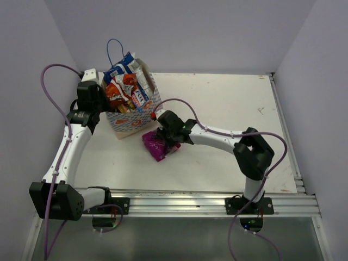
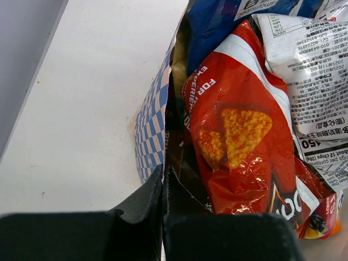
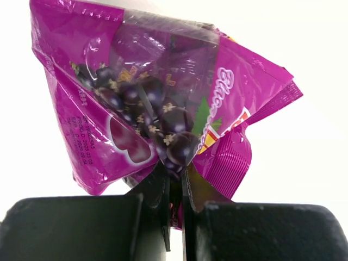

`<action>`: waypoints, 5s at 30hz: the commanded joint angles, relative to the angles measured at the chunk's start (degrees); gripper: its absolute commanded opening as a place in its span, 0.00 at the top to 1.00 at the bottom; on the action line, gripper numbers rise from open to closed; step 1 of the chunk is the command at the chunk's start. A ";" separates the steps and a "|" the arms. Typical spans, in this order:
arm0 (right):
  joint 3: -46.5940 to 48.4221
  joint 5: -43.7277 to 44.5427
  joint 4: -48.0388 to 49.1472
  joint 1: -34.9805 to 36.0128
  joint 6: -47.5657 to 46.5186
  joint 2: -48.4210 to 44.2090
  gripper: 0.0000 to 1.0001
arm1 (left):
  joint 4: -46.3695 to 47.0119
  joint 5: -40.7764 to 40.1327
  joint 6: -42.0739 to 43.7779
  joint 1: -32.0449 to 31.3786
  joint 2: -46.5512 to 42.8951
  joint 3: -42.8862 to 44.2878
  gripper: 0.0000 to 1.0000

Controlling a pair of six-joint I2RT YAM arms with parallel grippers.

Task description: Place the snacks into the paper bag

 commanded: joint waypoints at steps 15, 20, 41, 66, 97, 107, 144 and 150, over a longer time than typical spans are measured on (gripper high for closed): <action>39.78 26.22 -0.49 -3.58 -12.49 -4.97 1.00 | 1.61 1.71 1.06 -0.22 -3.00 -0.02 1.00; 58.45 10.61 3.13 -3.49 -7.06 7.66 1.00 | 1.26 1.54 0.89 -0.22 -3.62 -0.37 1.00; 68.46 -0.51 -22.09 -2.35 -4.57 25.28 0.96 | 1.70 1.45 0.80 -0.22 -3.18 -0.46 1.00; 67.76 -3.76 -21.36 -0.86 -6.69 18.26 0.29 | 2.40 1.36 0.89 -0.22 -3.00 -0.28 1.00; 51.84 14.70 -10.49 -7.01 -6.86 11.13 0.27 | 2.84 -0.04 1.07 -0.22 -2.56 0.25 1.00; 51.48 11.71 -14.35 -7.71 -5.28 14.55 0.32 | 3.02 0.13 1.24 -0.22 -2.30 -0.10 1.00; 40.16 21.72 -26.40 -0.33 -5.55 -7.94 1.00 | -0.23 -0.22 -6.05 -9.61 -13.99 0.78 1.00; 32.95 25.50 -28.60 0.90 -1.16 -15.85 1.00 | -1.72 -1.96 -9.83 -18.21 -14.96 1.04 1.00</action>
